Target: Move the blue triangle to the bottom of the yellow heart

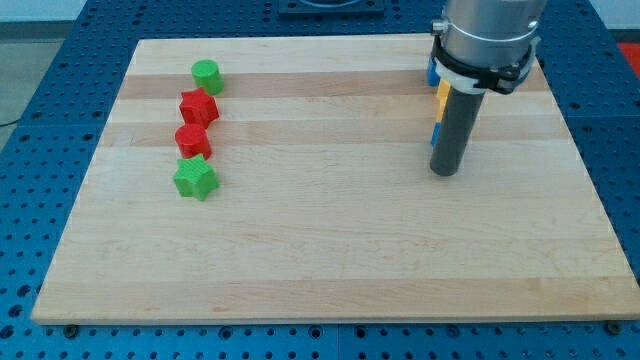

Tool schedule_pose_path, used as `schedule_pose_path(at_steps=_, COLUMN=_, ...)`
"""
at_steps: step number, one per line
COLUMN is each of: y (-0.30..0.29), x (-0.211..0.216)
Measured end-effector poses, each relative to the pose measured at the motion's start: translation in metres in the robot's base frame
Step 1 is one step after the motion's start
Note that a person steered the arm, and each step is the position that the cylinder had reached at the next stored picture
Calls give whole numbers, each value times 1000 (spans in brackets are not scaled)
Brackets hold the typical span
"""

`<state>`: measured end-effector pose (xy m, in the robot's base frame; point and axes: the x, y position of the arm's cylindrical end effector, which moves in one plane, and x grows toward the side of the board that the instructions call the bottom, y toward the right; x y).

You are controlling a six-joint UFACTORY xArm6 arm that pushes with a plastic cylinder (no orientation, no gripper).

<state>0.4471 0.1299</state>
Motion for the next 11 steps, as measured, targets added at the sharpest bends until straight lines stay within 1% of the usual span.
schedule_pose_path(at_steps=6, y=-6, x=-9)
schedule_pose_path(at_steps=11, y=-1, x=-31)
